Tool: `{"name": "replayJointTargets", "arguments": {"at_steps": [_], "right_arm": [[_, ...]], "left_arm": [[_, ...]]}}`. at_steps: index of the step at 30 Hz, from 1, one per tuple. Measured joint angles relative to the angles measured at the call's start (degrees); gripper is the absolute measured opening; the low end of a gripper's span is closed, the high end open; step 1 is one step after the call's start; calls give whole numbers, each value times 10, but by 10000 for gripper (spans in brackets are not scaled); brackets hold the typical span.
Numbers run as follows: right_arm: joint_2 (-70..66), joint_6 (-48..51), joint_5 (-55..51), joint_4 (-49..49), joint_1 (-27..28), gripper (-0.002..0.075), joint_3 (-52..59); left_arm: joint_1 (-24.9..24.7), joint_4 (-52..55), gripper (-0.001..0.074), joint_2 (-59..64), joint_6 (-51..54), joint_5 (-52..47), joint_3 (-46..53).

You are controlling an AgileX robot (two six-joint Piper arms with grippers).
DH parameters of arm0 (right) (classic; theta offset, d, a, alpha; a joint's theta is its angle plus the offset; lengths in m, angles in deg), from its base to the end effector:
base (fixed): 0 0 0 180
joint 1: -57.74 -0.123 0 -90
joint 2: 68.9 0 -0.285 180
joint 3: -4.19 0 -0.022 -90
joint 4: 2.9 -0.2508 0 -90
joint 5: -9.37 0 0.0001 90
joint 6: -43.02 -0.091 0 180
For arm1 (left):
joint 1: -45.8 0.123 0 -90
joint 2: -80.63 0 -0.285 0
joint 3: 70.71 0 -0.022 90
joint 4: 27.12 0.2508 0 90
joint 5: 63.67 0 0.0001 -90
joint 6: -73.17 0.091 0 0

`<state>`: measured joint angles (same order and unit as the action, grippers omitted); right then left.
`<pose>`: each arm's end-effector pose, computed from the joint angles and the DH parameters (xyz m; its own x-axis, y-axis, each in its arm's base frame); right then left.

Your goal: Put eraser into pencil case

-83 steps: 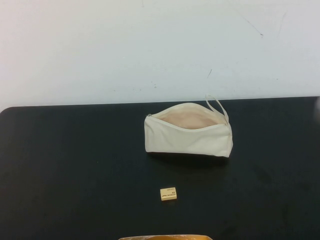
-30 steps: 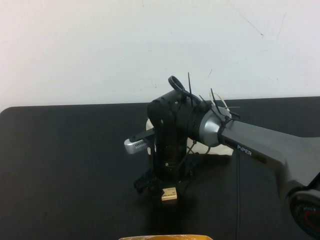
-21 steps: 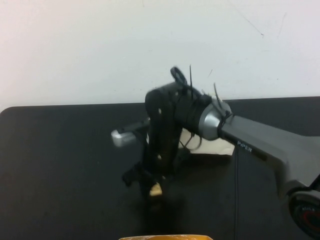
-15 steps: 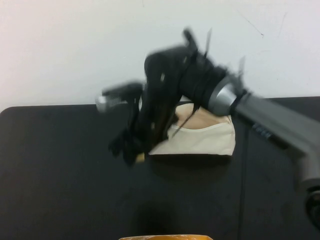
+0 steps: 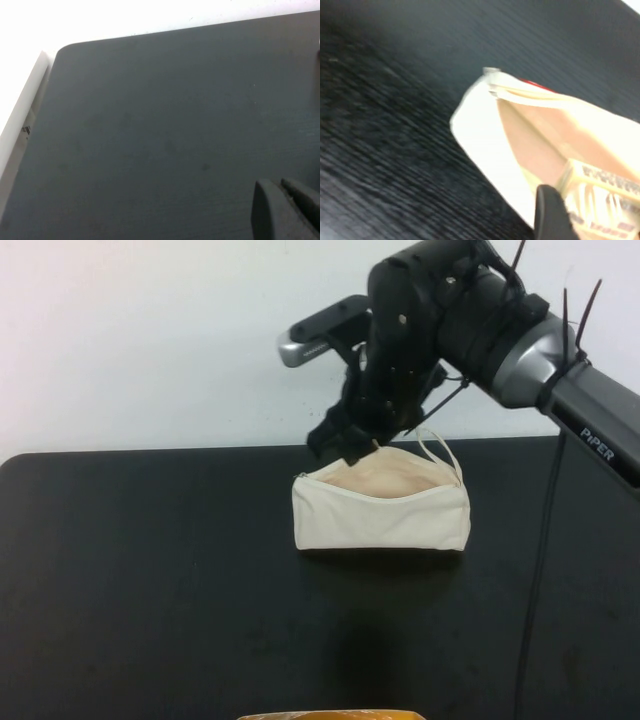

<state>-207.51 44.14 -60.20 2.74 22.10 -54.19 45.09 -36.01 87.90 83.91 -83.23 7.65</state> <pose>0.4136 0.2862 0.2974 -0.6714 -0.5475 -0.4994 -0.5796 0.8079 -0.1066 0.0534 -0.0054 0.1765 -0.2556 0.0442 -0.9658 0.0729 0.9970 0.0263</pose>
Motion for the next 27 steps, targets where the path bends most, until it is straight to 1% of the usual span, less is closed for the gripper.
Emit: {"name": "replayJointTargets", "arguments": {"at_steps": [3, 6, 8, 12, 14, 15, 16, 19, 20, 22, 24, 27], "right_arm": [[-10, 0, 0, -8, 19, 337, 0], [-16, -1, 0, -17, 32, 402, 0], [-17, -2, 0, -20, 38, 429, 0], [-17, -2, 0, -24, 45, 442, 0], [-15, 6, 0, -47, 48, 431, 0], [-12, 16, 0, -68, 50, 414, 0], [-4, 33, 0, -90, 51, 369, 0], [32, 76, 0, -148, 51, 200, 0], [50, 87, 0, -162, 51, 132, 0], [113, 110, 0, -175, 47, 40, 0], [152, 120, 0, -175, 46, 18, -2], [210, 140, 0, -175, 43, 6, -3]], "left_arm": [[0, 0, -1, 0, 0, 0, 0], [0, 0, -1, 0, 0, 0, 0], [0, 0, -1, 0, 0, 0, 0], [0, 0, -1, 0, 0, 0, 0], [0, 0, -1, 0, 0, 0, 0], [0, 0, -1, 0, 0, 0, 0], [0, 0, -1, 0, 0, 0, 0], [0, 0, -1, 0, 0, 0, 0], [0, 0, -1, 0, 0, 0, 0], [0, 0, -1, 0, 0, 0, 0], [0, 0, -1, 0, 0, 0, 0], [0, 0, -1, 0, 0, 0, 0]]}}
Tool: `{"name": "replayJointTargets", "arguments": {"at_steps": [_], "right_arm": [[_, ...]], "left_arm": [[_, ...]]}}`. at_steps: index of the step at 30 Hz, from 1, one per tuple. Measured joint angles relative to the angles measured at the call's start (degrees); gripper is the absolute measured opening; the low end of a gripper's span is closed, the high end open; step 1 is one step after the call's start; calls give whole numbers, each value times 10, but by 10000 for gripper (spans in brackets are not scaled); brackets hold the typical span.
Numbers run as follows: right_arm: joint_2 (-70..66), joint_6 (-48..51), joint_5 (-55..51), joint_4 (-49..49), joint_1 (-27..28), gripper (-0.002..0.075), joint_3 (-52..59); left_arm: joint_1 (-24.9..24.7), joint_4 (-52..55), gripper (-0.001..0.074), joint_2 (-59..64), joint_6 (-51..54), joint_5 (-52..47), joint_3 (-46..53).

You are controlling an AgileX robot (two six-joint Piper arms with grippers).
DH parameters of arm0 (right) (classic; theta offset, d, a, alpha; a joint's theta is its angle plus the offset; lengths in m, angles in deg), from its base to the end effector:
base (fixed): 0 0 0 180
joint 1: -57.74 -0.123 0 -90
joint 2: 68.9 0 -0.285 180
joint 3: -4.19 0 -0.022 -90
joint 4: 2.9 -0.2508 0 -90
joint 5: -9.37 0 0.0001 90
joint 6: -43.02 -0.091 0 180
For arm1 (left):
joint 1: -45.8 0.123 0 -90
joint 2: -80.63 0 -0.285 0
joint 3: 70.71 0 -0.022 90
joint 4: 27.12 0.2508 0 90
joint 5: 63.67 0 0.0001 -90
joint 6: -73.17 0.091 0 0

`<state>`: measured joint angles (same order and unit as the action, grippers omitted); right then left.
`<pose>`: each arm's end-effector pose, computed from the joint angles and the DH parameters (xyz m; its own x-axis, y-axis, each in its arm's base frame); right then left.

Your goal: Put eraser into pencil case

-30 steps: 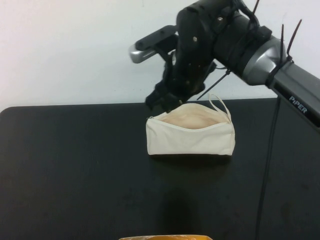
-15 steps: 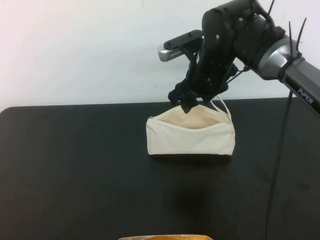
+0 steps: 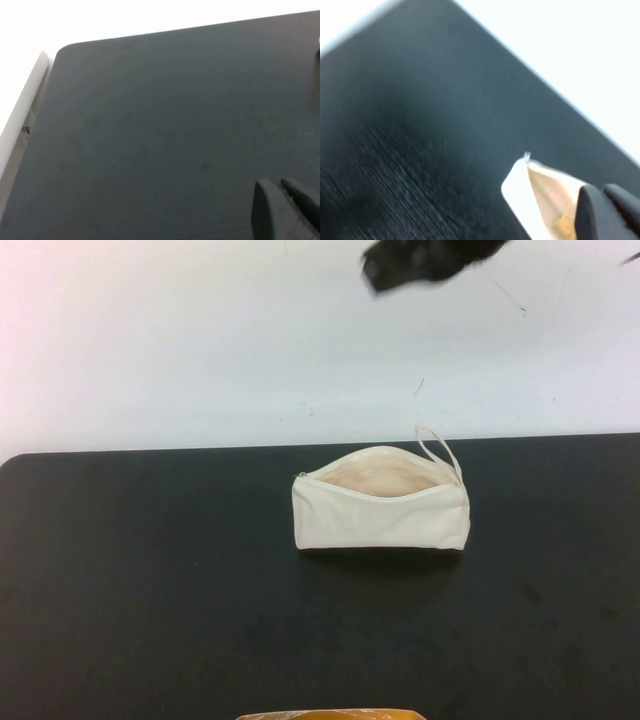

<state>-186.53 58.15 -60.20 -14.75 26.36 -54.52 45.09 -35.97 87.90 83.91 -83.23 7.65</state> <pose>0.3374 0.2263 0.4687 -0.3955 -0.4594 -0.7953 -0.7286 0.6842 -0.0329 0.0534 -0.0054 0.1765 -0.2555 0.0449 -0.9658 0.0729 0.9970 0.0270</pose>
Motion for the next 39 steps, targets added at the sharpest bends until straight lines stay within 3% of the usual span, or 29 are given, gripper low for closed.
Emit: {"name": "replayJointTargets", "arguments": {"at_steps": [6, 9, 24, 39], "right_arm": [[102, 25, 0, 7, -6, 0, 23], [149, 25, 0, 57, -9, 0, 70], [437, -20, 11, 100, -9, -1, 537], [748, -56, 358, 119, -9, -1, 973]], "left_arm": [[0, 0, -2, 0, 0, 0, 0], [0, 0, -1, 0, 0, 0, 0], [0, 0, -1, 0, 0, 0, 0], [0, 1, -1, 0, 0, 0, 0]]}}
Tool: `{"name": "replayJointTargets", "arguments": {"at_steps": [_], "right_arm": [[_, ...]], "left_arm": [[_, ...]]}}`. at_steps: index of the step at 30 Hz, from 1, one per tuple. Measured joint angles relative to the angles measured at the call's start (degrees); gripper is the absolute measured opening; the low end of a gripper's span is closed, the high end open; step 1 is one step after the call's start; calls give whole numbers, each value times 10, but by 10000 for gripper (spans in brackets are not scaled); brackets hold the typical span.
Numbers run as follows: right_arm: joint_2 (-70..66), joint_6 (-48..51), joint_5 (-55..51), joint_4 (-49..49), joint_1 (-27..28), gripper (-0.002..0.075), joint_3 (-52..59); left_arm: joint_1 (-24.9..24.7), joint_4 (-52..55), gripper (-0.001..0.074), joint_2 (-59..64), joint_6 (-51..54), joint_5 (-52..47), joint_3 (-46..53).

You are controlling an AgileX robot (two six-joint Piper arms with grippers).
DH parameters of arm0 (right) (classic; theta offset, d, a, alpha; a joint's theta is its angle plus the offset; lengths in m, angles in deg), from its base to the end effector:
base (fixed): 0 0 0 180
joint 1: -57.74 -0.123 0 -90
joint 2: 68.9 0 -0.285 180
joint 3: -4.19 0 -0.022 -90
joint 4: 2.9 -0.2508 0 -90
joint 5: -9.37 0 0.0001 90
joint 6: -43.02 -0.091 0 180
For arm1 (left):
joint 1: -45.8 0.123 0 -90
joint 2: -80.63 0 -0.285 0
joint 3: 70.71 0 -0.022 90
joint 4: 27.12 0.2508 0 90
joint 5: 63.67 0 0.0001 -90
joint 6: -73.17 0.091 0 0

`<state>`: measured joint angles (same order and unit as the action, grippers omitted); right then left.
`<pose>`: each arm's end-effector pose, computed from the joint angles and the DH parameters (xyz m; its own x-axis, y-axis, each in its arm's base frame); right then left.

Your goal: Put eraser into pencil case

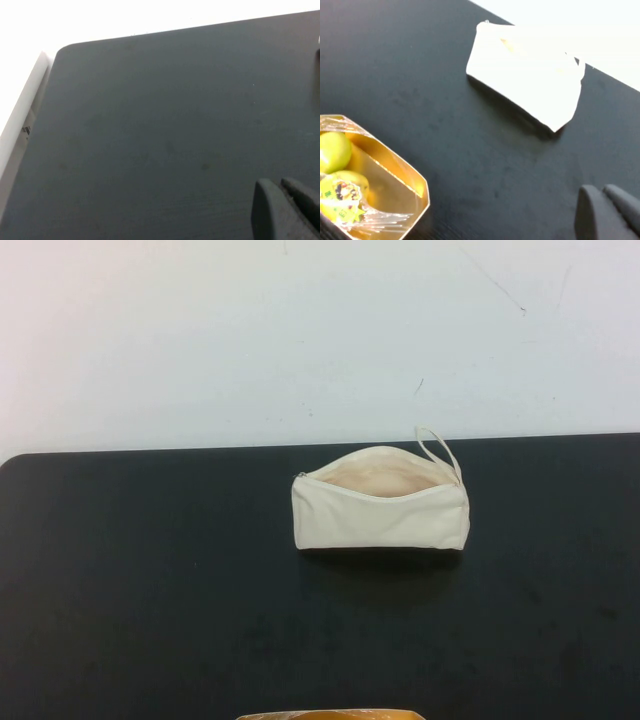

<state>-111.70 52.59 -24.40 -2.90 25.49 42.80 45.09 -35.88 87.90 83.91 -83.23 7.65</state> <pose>0.0997 0.0629 0.3370 -0.2661 -0.3645 -0.8924 -0.5860 0.7962 -0.1505 0.0534 -0.0053 0.1765 -0.2555 0.0464 -0.9657 0.0727 0.9969 0.0286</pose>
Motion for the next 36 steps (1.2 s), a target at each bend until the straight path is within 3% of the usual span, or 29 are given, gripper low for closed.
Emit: {"name": "replayJointTargets", "arguments": {"at_steps": [6, 10, 25, 30, 36], "right_arm": [[111, -48, 249, 13, 4, -1, 207], [185, -62, 374, 16, 46, -1, 311], [314, -18, 295, 8, 356, -1, 350], [315, -27, 262, 19, 371, -1, 350], [334, -51, 200, 20, 331, -1, 359]], "left_arm": [[0, 0, -1, 0, 10, 0, 0], [0, 0, -1, 0, 10, 0, 0], [0, 0, -1, 0, 10, 0, 0], [0, 0, -1, 0, 10, 0, 0], [0, 0, -1, 0, 10, 0, 0]]}}
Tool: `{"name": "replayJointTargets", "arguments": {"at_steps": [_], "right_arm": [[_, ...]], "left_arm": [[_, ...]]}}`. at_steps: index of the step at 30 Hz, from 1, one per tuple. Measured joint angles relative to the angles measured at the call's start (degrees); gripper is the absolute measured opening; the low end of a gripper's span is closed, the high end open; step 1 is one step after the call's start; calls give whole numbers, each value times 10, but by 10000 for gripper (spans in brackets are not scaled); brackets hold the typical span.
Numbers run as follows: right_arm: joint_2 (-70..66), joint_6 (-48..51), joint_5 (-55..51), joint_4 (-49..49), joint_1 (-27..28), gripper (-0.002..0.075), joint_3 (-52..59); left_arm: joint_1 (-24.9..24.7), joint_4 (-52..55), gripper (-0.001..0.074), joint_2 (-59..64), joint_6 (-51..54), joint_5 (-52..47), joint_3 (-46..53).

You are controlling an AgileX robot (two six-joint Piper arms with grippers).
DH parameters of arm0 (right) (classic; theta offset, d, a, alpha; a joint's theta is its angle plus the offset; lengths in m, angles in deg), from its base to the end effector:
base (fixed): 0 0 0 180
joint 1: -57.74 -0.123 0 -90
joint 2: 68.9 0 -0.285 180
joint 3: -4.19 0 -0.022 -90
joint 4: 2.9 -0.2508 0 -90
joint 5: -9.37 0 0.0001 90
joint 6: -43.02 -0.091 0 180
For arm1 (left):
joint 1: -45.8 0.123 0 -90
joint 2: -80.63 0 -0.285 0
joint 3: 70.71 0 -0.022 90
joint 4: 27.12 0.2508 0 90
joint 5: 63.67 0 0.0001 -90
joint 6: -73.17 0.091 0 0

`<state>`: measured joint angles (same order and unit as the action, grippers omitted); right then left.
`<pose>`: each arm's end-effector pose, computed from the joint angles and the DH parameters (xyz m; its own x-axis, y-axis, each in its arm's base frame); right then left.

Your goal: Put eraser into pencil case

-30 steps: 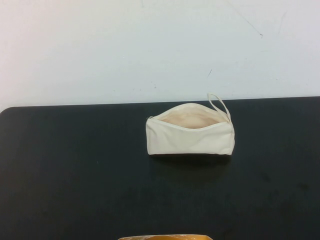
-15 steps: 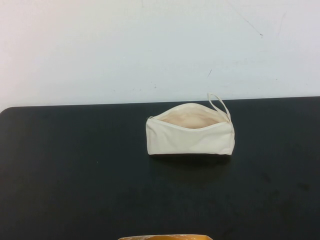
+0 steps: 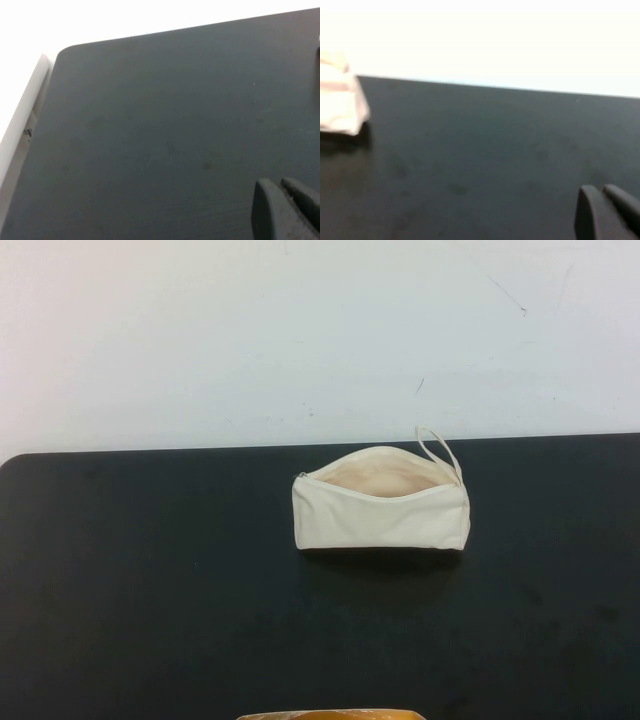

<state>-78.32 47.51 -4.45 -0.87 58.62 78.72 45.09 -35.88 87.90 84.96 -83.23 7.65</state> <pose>0.0561 -0.0016 0.2056 -0.1369 -0.1104 -0.9844 0.0084 0.9936 -0.1126 0.0534 -0.0053 0.1765 -0.2542 0.0646 -0.9650 0.0774 0.9959 0.0463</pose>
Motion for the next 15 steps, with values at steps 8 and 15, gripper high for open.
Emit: {"name": "replayJointTargets", "arguments": {"at_steps": [8, 15], "right_arm": [[21, -55, -53, 0, -23, -1, 43], [21, -60, -57, 0, -23, -1, 43]], "left_arm": [[0, 0, -1, 0, 0, 0, 0], [0, 0, -1, 0, 0, 0, 0]]}}
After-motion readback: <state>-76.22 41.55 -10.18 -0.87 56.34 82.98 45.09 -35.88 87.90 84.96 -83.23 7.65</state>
